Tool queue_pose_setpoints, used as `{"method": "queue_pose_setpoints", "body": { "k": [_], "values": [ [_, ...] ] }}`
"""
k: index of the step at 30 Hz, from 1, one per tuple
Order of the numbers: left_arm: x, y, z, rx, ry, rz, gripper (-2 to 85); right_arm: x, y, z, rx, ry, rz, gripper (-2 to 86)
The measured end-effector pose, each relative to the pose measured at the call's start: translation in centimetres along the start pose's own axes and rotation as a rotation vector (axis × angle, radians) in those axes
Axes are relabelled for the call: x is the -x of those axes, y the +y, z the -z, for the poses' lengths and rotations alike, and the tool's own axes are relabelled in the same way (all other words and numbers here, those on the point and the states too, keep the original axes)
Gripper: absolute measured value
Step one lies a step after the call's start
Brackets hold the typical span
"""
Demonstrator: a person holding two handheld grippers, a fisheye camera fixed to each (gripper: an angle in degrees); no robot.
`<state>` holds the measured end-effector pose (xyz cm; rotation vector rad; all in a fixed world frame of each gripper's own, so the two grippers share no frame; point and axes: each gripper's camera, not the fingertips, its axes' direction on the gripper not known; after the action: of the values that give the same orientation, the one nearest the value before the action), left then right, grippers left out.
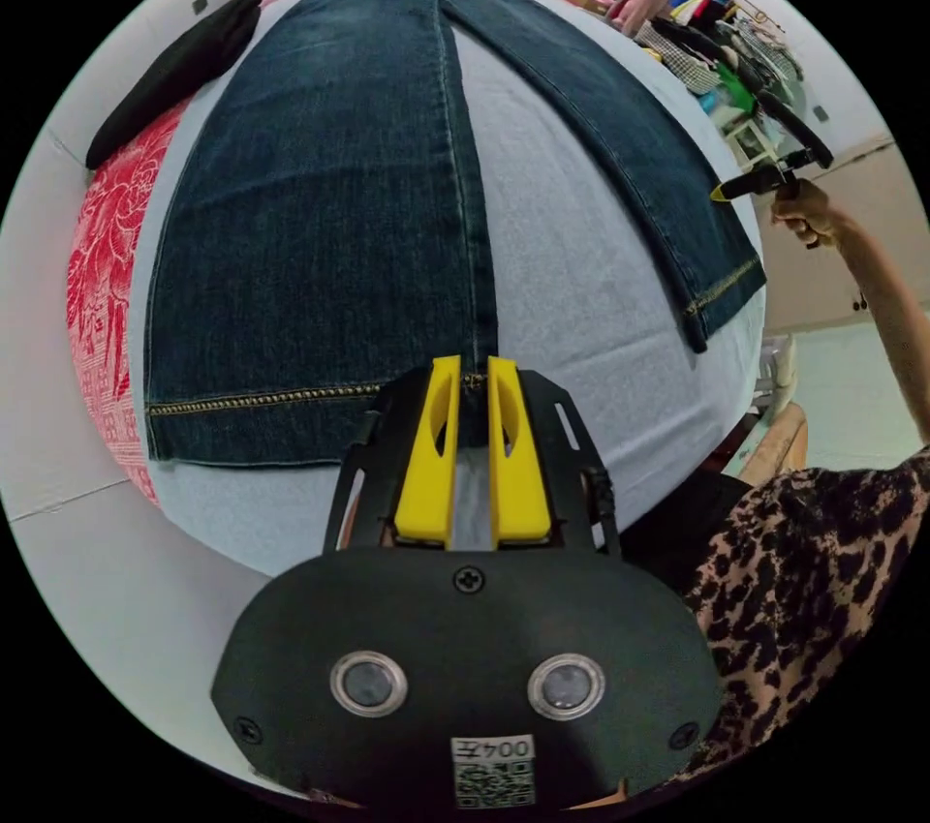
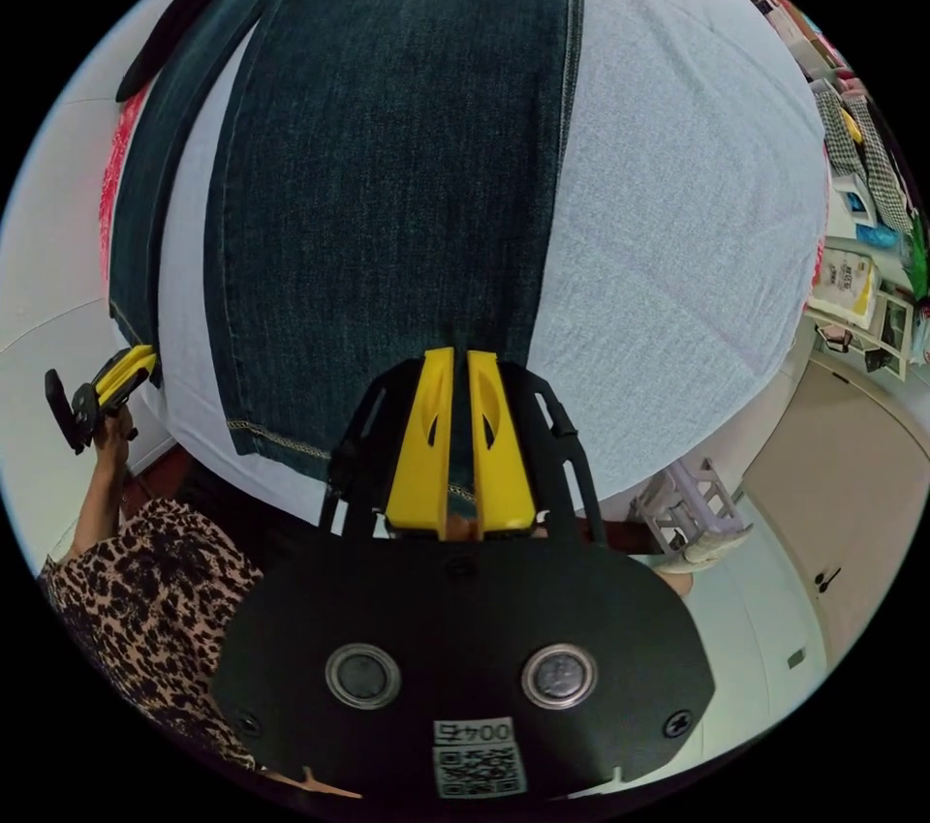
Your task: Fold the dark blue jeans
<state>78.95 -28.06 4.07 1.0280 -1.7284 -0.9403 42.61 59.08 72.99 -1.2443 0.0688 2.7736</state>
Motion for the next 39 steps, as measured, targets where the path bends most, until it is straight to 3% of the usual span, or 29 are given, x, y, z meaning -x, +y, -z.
{"method": "queue_pose_setpoints", "body": {
  "k": [15, 23, 32, 39],
  "values": [
    [-9.3, 2.0, 0.8, -0.033, -0.005, 0.097, 1.9, -2.0, 2.0, -1.8, -0.093, -0.072, 0.036, 3.7],
    [-18.4, 4.5, 1.2, -0.150, 0.072, -0.033, 2.6, -2.6, 1.5, -3.0, -0.053, -0.092, 0.020, 3.7],
    [-29.6, 4.7, -0.7, -0.102, 0.114, -0.226, 3.0, -0.9, 2.3, -5.2, -0.068, 0.043, 0.062, 3.8],
    [-38.6, 3.9, -2.4, -0.107, 0.033, -0.344, 5.6, -2.3, 3.7, -7.3, -0.108, -0.041, 0.128, 4.7]
  ]
}}
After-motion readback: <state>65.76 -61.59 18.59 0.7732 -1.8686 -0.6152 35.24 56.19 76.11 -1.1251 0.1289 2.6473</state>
